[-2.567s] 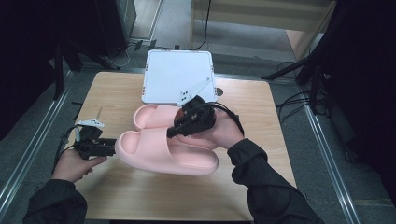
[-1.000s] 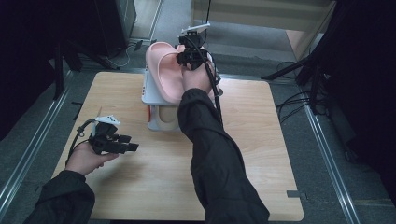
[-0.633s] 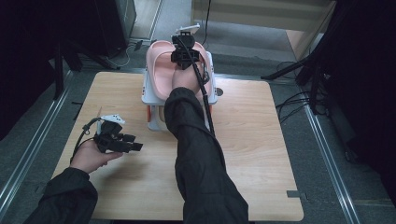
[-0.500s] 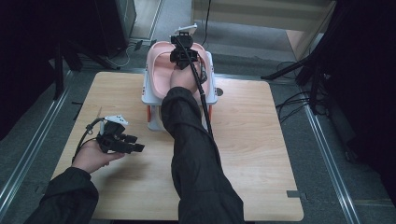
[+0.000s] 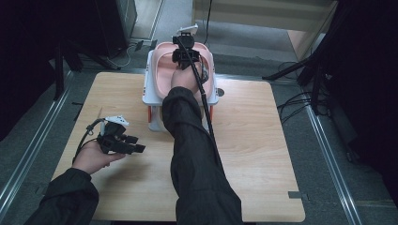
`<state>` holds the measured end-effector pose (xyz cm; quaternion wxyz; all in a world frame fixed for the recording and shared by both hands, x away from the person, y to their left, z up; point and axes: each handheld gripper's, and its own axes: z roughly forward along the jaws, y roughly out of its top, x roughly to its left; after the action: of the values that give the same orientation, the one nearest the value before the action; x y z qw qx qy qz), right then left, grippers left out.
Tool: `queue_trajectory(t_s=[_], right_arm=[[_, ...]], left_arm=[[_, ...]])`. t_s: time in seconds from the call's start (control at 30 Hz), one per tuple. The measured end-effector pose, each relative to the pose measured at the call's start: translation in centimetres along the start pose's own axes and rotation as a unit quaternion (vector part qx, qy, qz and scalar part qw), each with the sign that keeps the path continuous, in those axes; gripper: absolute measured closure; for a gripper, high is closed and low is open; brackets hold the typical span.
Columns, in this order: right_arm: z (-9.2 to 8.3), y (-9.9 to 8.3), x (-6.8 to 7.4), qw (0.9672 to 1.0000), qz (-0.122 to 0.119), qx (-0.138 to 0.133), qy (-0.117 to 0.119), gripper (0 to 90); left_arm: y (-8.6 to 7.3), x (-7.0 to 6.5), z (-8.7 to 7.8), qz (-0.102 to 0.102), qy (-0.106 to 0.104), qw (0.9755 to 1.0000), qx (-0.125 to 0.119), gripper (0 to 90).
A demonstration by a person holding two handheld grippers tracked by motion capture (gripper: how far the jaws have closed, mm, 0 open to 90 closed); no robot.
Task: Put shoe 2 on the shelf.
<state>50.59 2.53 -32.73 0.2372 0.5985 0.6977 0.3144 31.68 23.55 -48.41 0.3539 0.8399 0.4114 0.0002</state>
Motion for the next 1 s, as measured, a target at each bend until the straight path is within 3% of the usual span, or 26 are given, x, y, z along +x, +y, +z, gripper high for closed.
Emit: queue_trajectory(t_s=[0.53,0.77,0.83,1.0], right_arm=[[0.0,-0.6,-0.4,0.9998,-0.003,-0.006,0.018,59.3],[-0.2,-0.9,-0.8,0.999,-0.02,0.001,0.04,48.1],[-0.3,-1.1,-0.9,0.9983,-0.02,0.007,0.053,46.3],[-0.9,-1.6,-1.3,0.9976,-0.031,0.004,0.061,46.2]], left_arm=[[0.1,0.2,-0.1,-0.001,0.005,1.0,-0.003,42.9],[0.0,0.3,-0.1,-0.004,0.008,1.0,-0.003,42.8],[0.0,0.2,-0.2,-0.006,0.009,0.9999,-0.003,42.7],[0.0,0.3,-0.2,-0.008,0.011,0.9999,-0.004,42.4]])
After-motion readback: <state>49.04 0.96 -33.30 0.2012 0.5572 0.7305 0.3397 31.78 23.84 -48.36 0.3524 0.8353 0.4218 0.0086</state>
